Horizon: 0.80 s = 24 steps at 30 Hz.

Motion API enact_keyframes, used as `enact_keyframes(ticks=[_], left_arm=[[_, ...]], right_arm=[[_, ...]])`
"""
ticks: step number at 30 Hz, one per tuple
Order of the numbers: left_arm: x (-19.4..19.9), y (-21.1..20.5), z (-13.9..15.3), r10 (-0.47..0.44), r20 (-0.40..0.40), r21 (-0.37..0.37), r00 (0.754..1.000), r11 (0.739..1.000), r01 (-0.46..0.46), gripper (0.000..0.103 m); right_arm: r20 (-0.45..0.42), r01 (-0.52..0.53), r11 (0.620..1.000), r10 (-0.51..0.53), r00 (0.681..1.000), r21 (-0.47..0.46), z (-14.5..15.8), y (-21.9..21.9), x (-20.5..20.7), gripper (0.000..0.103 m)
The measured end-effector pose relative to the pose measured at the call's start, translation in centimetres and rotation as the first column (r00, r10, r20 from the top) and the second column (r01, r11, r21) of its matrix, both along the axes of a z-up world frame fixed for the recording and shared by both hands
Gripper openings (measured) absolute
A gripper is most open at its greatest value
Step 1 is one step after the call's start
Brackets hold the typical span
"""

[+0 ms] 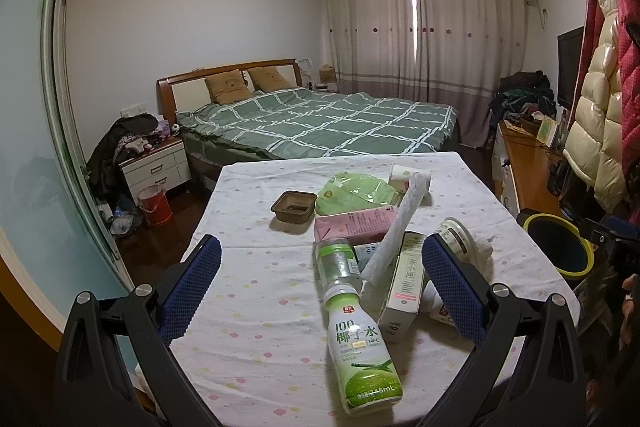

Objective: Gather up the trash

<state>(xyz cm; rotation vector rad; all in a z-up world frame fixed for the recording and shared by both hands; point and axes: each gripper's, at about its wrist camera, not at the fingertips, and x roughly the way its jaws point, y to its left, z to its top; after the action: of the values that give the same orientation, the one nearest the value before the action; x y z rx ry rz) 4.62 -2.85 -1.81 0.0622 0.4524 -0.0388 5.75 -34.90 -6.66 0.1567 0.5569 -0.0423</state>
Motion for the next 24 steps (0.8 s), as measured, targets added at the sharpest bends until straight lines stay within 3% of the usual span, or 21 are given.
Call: enact_keyframes(ticks=[20,24], left_arm=[[0.3,-0.5,-0.3,-0.007,-0.009,-0.001,1.000,1.000,0.007,0.099],[0.8,-0.4,-0.5,-0.009,-0.011,-0.005,1.000,1.000,0.009,0.099]], right_arm=[[-0.009,-0.002,1.000,0.002,1.000,0.002,-0.1,-0.2,0.1,0.097],[-0.010,-0.057,0.998,0.057,0.998,0.015,0.6,0.1,1.3,0.097]])
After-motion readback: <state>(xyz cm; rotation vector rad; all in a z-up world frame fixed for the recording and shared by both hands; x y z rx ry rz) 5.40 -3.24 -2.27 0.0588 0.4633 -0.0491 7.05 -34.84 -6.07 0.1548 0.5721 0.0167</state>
